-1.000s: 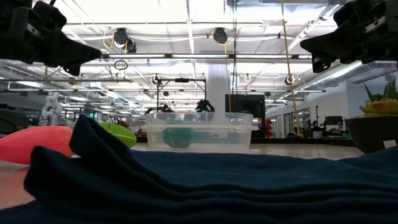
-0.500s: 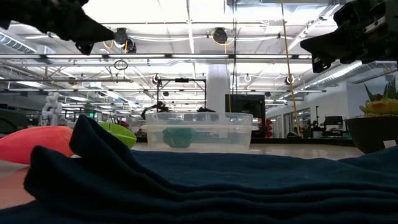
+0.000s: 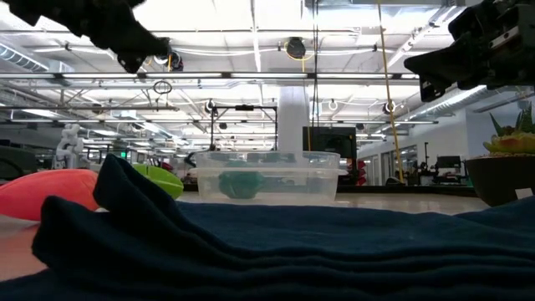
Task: Pick and placing Produce into tupperware
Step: Put the green starfruit into the bin
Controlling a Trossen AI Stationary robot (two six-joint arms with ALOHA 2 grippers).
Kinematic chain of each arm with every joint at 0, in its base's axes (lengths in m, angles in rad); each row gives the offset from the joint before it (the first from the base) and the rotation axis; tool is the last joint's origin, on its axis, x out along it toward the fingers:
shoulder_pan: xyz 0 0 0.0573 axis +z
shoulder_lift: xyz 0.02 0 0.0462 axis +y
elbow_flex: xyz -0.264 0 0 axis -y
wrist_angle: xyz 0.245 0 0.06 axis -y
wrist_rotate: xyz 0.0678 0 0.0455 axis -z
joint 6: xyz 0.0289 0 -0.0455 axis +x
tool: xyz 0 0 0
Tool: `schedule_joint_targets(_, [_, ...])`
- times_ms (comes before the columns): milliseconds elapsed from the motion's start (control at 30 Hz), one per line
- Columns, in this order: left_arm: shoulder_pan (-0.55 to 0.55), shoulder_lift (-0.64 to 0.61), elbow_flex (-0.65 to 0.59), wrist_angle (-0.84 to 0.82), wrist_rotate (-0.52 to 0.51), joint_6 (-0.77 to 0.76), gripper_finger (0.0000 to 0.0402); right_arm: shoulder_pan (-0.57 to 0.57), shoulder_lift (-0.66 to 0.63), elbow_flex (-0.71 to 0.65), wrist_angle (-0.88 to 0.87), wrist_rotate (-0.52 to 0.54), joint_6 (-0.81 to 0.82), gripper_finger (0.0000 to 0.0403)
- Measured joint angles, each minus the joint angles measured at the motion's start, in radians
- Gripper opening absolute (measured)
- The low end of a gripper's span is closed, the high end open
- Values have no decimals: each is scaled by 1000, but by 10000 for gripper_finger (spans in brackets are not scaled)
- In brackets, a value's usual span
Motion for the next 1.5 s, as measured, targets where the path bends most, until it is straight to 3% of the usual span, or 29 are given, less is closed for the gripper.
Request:
schedule_joint_targets(267, [0,177,156,-236,-30,-136,26,0,0,-1,-2,0,8,0])
schedule_joint_targets(533, [-13,302,278,-362,-19,-215,26,0,0,-1,-2,0,27,0])
schedule_joint_targets(900, [-32,430,370,-526,99,-299,26,0,0,-1,-3,0,27,0])
schedule_joint_targets(1167, [-32,467,375,-541,172,-305,29,0,0,-2,-3,0,27,0])
schedule_joint_targets(1300, [-32,478,375,-541,228,-316,65,0,0,-2,-3,0,27,0])
schedule_joint_targets(1500, [-39,488,374,-525,240,-319,175,0,0,-2,-3,0,27,0])
